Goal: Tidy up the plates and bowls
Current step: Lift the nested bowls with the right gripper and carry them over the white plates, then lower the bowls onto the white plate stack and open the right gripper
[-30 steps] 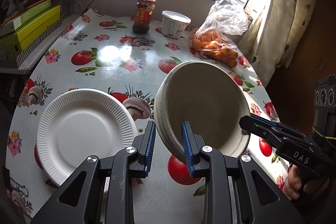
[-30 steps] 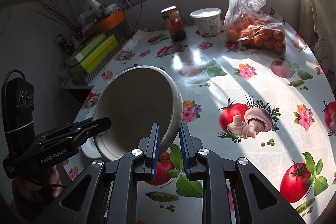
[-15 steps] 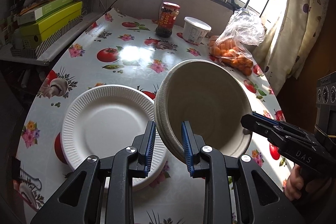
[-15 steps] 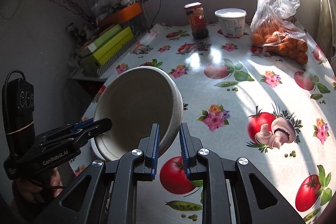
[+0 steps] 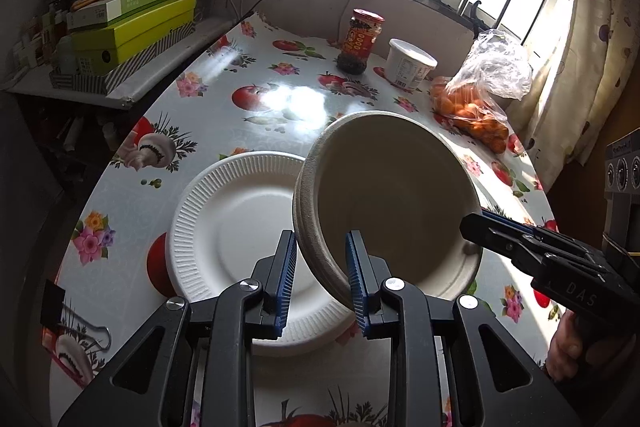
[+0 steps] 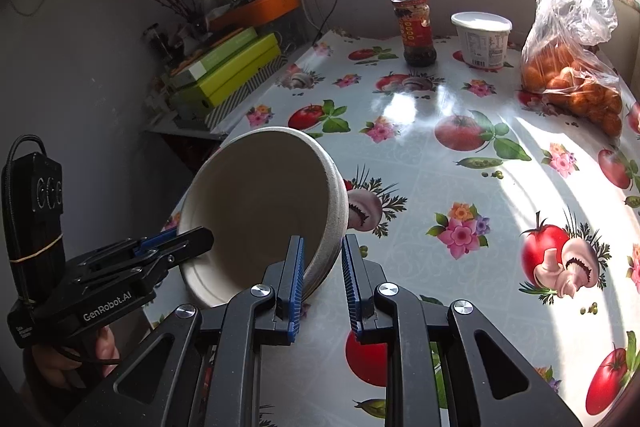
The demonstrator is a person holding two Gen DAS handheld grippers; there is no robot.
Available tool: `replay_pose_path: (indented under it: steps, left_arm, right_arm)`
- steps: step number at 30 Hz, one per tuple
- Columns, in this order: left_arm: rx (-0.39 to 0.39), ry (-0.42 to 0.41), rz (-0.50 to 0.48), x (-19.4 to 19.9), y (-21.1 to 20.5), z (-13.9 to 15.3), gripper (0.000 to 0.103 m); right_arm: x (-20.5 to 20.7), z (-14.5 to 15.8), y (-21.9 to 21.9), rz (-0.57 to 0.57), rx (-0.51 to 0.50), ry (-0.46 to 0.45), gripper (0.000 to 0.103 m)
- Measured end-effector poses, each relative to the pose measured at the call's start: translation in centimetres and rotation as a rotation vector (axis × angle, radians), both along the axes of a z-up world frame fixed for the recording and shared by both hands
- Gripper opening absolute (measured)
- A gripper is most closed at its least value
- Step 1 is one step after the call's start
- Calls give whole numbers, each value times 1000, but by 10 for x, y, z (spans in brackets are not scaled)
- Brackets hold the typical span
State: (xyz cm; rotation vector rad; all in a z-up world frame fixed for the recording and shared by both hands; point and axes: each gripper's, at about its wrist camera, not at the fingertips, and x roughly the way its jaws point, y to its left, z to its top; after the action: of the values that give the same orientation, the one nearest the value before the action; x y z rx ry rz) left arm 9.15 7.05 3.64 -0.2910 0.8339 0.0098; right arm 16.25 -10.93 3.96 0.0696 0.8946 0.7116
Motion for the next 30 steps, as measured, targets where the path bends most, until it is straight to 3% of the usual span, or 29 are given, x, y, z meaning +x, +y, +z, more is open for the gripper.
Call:
replay_pose_path:
  steps: [30]
  left_arm:
    - [-8, 61, 101, -3, 56, -22, 26]
  right_arm:
    - [15, -24, 66, 96, -15, 71, 19]
